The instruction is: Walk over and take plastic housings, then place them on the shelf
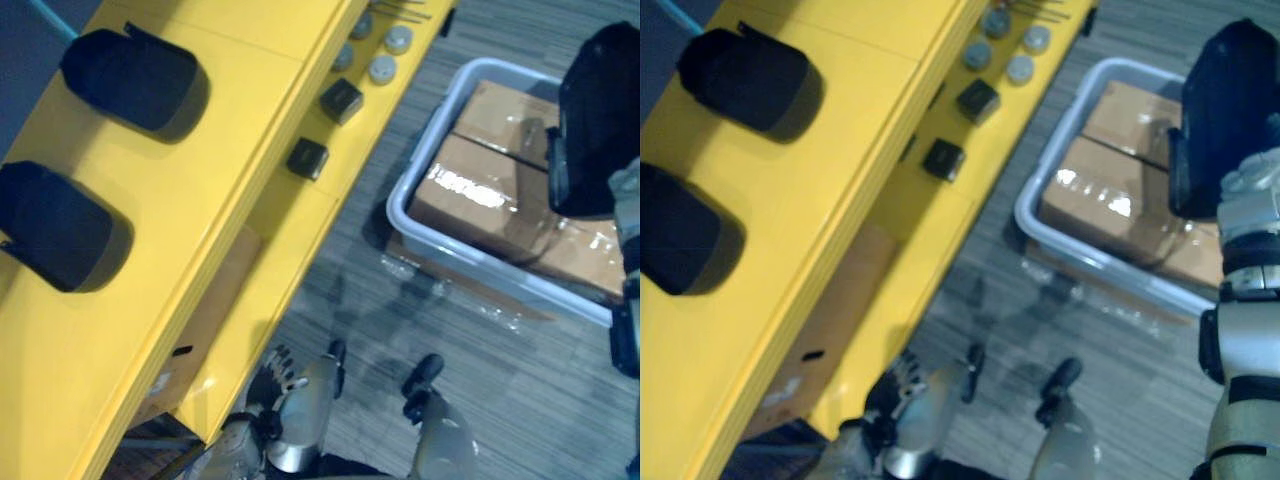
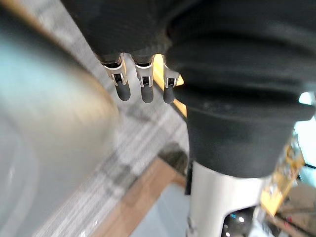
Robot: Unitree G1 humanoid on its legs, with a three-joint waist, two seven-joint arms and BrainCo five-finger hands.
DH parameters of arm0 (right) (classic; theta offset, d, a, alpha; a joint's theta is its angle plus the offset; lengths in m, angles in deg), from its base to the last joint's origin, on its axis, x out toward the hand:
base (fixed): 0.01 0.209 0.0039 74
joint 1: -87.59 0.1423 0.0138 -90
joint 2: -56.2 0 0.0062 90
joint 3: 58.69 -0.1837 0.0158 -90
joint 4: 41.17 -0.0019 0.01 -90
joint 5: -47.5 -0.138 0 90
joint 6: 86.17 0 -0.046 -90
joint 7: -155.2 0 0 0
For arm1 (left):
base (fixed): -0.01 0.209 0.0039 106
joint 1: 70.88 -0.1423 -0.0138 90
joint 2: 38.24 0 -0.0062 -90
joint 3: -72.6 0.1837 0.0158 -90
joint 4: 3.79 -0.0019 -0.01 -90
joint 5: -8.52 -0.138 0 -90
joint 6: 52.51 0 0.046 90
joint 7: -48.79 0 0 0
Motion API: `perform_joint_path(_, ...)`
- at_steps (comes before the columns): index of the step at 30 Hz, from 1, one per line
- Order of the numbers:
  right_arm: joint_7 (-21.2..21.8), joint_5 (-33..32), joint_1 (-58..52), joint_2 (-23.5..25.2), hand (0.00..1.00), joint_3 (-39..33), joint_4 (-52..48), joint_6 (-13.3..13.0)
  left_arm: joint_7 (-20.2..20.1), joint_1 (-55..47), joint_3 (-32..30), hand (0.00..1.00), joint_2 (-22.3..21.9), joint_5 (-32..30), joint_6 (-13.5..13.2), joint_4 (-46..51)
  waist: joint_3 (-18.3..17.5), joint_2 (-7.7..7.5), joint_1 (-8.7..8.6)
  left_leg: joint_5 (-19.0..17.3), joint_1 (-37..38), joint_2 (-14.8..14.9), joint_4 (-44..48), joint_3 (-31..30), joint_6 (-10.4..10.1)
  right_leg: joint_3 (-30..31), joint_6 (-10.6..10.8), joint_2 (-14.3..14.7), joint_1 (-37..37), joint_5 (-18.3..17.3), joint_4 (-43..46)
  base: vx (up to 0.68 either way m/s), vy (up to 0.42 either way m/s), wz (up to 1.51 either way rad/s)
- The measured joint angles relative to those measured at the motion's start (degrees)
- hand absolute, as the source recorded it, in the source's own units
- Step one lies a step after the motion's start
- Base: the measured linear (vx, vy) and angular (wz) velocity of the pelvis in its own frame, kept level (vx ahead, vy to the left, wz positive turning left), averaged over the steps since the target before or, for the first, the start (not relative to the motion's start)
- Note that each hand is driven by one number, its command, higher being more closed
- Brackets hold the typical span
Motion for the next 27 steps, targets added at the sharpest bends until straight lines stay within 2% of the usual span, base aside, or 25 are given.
perform_joint_path(4,-0.6,0.1,-1.1,2.5,1.00,-1.1,-3.2,-1.4,-0.1,-0.1,0.5,0.00,0.3,-0.5,0.8,2.4,0.2,-1.36,-1.01,0.9,0.9,0.9,-1.9,0.3,-0.9,0.3,-0.6,1.2,0.2,0.9,-1.5,-0.01,-0.063,-0.09)
perform_joint_path(6,-1.8,0.1,-2.7,4.6,1.00,-1.1,-5.1,-2.2,0.0,0.2,1.4,0.00,1.0,-0.9,1.2,4.1,0.1,-2.62,-1.18,1.4,1.5,1.6,-3.1,1.0,-1.4,0.5,-1.1,2.0,0.6,1.5,-2.8,0.00,-0.047,-0.16)
perform_joint_path(9,-4.6,1.2,-6.4,7.3,1.00,-2.8,-11.3,-4.3,0.0,0.7,2.2,0.00,1.5,-2.6,1.7,7.3,-0.1,-3.69,-1.93,1.7,3.3,2.1,-4.4,1.1,-1.9,0.6,-1.3,3.1,2.6,2.5,-5.3,0.00,-0.042,-0.04)
perform_joint_path(11,-6.5,3.2,-9.9,9.6,1.00,-4.1,-18.5,-6.7,0.0,1.7,2.1,0.00,1.7,-2.2,2.9,10.4,-0.7,-5.51,-2.99,2.3,4.0,2.2,-5.7,1.2,-2.1,0.7,-1.4,3.6,3.4,3.3,-7.2,0.00,-0.031,-0.05)
perform_joint_path(14,-9.0,6.9,-16.7,13.5,1.00,-5.5,-29.2,-11.8,0.0,6.8,2.1,0.00,2.4,-1.8,5.2,14.7,-2.4,-8.67,-4.24,2.9,5.5,2.3,-7.7,2.8,-2.2,2.1,-1.5,4.2,4.3,4.7,-10.0,0.00,-0.009,-0.22)
perform_joint_path(16,-10.7,9.5,-23.4,17.7,1.00,-6.2,-35.6,-16.1,0.8,12.3,2.2,0.00,2.7,-0.2,7.1,15.9,-4.7,-10.63,-6.00,2.9,7.0,2.4,-8.5,4.3,-2.2,3.2,-1.5,4.5,5.4,5.4,-11.7,0.01,0.030,-0.34)
perform_joint_path(18,-11.1,11.7,-27.9,20.3,1.00,-6.2,-39.3,-18.5,2.3,17.2,1.8,0.00,2.9,2.2,8.6,15.7,-6.2,-11.77,-7.58,3.0,8.2,2.4,-9.2,5.5,-2.0,3.8,-1.5,4.5,6.2,5.8,-12.7,0.00,0.039,-0.26)
perform_joint_path(20,-11.2,13.7,-32.1,23.0,1.00,-6.1,-42.0,-21.6,3.9,22.4,1.9,0.00,2.6,5.1,9.3,14.9,-8.4,-12.25,-9.11,3.0,9.1,2.5,-9.9,6.9,-2.0,5.1,-1.4,4.6,6.4,6.3,-13.5,-0.02,0.037,-0.33)
perform_joint_path(21,-11.2,14.2,-33.0,23.6,1.00,-6.0,-42.4,-22.2,4.5,24.1,1.9,0.00,2.3,5.4,9.3,14.2,-8.8,-12.24,-9.39,3.0,9.5,2.5,-10.1,7.3,-2.0,5.4,-1.4,4.7,6.6,6.5,-13.8,-0.01,0.050,-0.27)
perform_joint_path(22,-11.1,14.6,-34.4,24.9,1.00,-5.8,-42.6,-23.7,6.2,28.3,1.8,0.00,2.0,6.6,9.2,11.0,-9.3,-12.06,-10.72,3.0,11.2,2.4,-10.6,7.7,-2.0,5.8,-1.4,4.8,8.2,6.9,-14.7,-0.01,0.037,-0.21)
perform_joint_path(24,-11.1,14.6,-35.8,25.6,1.00,-5.1,-42.7,-24.7,7.4,31.4,1.7,0.00,1.5,7.8,9.1,7.8,-10.8,-12.09,-10.97,3.0,12.2,2.6,-11.2,9.0,-2.0,6.8,-1.5,5.1,8.5,7.0,-15.3,-0.02,0.025,-0.26)
perform_joint_path(26,-10.9,14.5,-36.3,26.5,1.00,-4.1,-43.1,-25.4,8.7,34.1,1.6,0.00,1.3,9.9,8.6,5.5,-11.4,-11.89,-12.46,3.1,14.0,2.8,-12.0,9.2,-2.1,6.9,-1.6,5.4,10.1,7.3,-16.0,-0.01,0.011,-0.14)
perform_joint_path(27,-10.8,14.4,-36.5,26.6,1.00,-3.8,-43.1,-25.5,8.9,34.4,1.7,0.00,1.1,9.8,8.2,5.3,-11.8,-11.83,-12.66,3.1,14.1,2.9,-12.1,9.3,-2.1,7.0,-1.6,5.5,10.1,7.3,-16.0,-0.03,0.011,-0.07)
